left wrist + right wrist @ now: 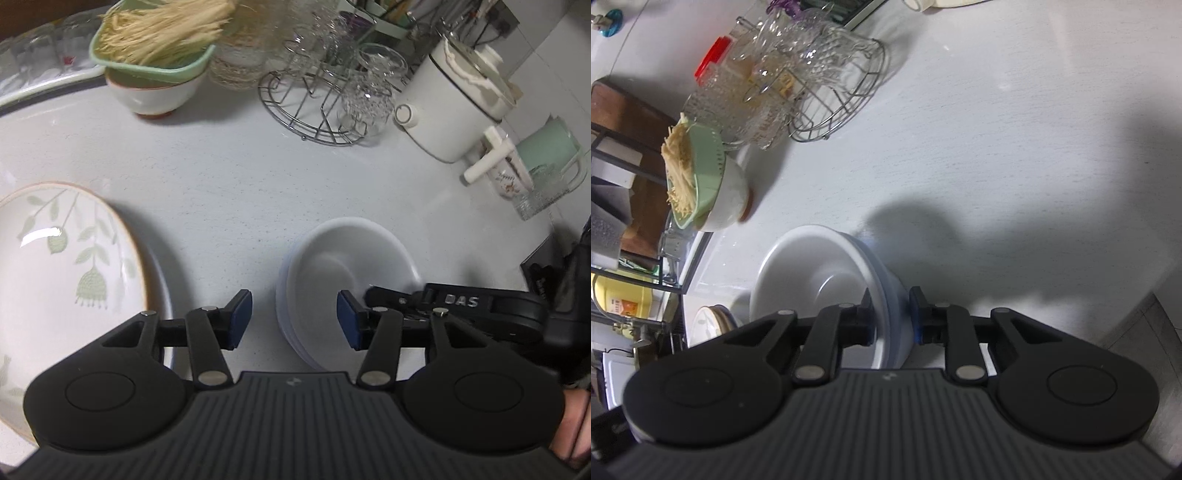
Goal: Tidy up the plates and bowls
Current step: 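Lower the white bowl into the nested pale blue bowls with both grippers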
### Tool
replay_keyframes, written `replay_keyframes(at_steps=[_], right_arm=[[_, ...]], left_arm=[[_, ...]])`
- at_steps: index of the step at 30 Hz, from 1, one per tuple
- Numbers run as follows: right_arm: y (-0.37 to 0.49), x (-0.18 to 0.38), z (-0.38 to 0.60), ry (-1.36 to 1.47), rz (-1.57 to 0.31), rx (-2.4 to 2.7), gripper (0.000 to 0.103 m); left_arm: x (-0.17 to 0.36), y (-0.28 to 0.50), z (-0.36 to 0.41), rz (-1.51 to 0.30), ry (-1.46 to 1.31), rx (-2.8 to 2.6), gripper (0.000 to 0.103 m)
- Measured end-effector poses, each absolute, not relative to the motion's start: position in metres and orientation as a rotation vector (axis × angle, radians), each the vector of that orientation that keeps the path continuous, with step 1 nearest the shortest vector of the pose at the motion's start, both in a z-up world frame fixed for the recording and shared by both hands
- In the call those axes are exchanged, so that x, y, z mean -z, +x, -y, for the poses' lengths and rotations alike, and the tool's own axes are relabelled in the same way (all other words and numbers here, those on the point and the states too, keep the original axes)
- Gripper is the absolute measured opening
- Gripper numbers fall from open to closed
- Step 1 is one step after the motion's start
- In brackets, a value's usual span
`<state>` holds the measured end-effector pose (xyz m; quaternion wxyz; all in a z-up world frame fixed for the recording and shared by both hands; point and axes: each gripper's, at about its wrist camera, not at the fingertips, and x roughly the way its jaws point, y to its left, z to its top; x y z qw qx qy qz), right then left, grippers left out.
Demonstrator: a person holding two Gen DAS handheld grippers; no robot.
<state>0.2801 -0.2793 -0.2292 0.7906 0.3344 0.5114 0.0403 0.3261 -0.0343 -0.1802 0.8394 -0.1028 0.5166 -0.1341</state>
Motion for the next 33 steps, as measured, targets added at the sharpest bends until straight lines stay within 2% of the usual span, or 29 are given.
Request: replay_keyframes(at_steps=[12, 17, 25, 33], right_arm=[[0.267, 0.23, 0.283, 0.687, -1.098, -0.093, 0.021], [0.265, 0.23, 0.282, 0.678, -1.093, -0.112, 0.021], [0.261, 0.223, 0.276, 0.692, -1.089, -0.133, 0.022], [0.25, 0.198, 0.269, 0.67, -1.044, -0.149, 0.022]], left_arm=[[0.213, 0.336, 0.054, -1.19, -0.239, 0.313, 0.055], [0.221, 0.34, 0.046, -1.201, -0.275, 0.284, 0.037], [0.212, 0.336, 0.029, -1.183, -0.328, 0.265, 0.028], [0.184, 0.319, 0.025, -1.162, -0.269, 0.269, 0.028]])
